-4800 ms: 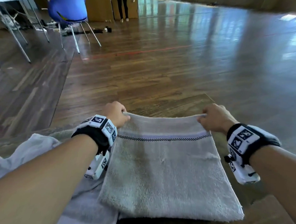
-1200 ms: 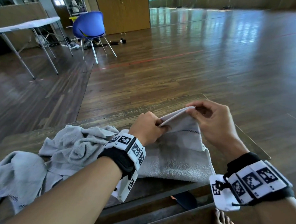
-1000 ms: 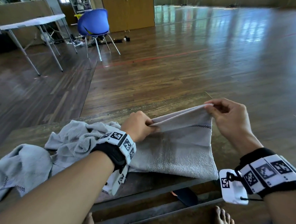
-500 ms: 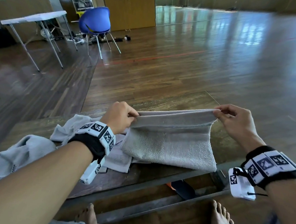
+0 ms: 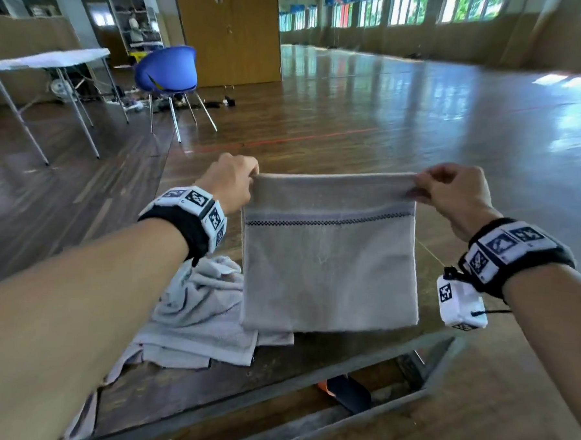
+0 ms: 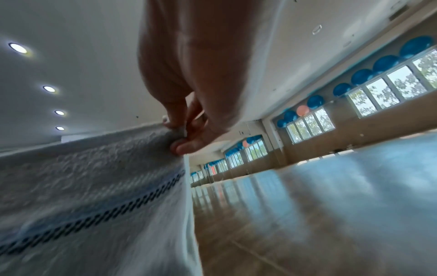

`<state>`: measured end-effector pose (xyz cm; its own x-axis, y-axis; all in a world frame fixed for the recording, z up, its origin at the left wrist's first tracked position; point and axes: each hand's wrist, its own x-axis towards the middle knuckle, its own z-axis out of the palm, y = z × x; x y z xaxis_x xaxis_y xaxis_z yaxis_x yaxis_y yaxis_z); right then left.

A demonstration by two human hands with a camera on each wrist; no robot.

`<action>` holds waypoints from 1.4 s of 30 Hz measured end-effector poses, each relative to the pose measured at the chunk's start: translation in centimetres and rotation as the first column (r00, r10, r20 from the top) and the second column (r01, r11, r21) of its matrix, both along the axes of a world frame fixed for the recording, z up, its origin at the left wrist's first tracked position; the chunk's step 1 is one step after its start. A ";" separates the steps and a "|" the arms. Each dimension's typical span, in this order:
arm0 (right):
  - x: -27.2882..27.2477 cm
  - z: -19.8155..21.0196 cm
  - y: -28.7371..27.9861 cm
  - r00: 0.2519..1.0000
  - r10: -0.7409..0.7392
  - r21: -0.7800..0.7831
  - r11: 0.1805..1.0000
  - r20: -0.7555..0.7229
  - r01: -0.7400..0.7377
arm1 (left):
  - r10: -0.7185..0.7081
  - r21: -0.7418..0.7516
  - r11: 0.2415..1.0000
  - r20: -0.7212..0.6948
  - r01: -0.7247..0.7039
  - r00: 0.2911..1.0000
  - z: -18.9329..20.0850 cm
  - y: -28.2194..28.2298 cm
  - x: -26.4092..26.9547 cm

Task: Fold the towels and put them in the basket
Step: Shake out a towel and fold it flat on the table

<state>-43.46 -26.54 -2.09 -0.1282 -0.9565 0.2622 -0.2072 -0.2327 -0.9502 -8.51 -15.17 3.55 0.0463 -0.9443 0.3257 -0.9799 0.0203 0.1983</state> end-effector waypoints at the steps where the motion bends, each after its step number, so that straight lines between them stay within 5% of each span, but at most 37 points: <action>1: 0.0 1.4 -0.3 1.000 -0.001 -0.053 0.999 0.030 0.003 | 0.009 -0.043 0.999 -0.017 -0.010 1.000 1.2 -0.6 0.2; 7: -2.3 5.9 0.8 0.991 0.121 -0.255 0.961 0.056 -0.103 | -0.091 -0.422 0.906 -0.132 0.027 0.987 5.3 -1.2 -0.2; 10: -4.3 5.4 2.1 0.993 0.121 -0.303 0.945 -0.014 -0.120 | -0.183 -0.465 0.882 -0.174 0.084 0.968 4.2 0.7 -0.7; 15: -8.1 -1.0 5.5 0.912 0.320 -0.013 0.942 -0.257 -0.335 | -0.131 -0.105 0.989 -0.354 0.100 0.926 -3.4 4.8 -0.5; 19: -8.7 -5.5 7.9 0.801 0.489 0.197 0.872 -0.347 -0.447 | -0.074 0.178 0.971 -0.413 0.160 0.908 -9.6 6.6 -0.1; 26: -8.6 -8.1 8.2 0.584 0.777 0.754 0.526 -0.236 -0.394 | -0.029 0.422 0.884 -0.384 0.204 0.923 -14.6 7.0 -0.2; 28: -8.2 -8.5 7.2 0.585 0.762 0.750 0.553 -0.279 -0.363 | -0.014 0.436 0.880 -0.370 0.187 0.929 -15.3 6.4 -0.8; 35: -6.1 -10.9 2.7 0.710 0.508 0.476 0.837 -0.488 -0.271 | 0.041 0.284 0.957 -0.316 0.053 0.948 -16.6 1.5 -1.6; 42: -5.1 -13.8 -0.5 0.725 0.343 0.361 0.922 -0.597 -0.139 | 0.034 0.214 0.977 -0.177 0.005 0.984 -17.9 -4.0 -1.1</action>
<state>-48.53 -27.06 -15.90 0.2163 -0.9730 -0.0808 -0.7588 -0.1155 -0.6410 -9.63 -19.12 -14.33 0.0998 -0.9897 0.1022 -0.9279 -0.0555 0.3687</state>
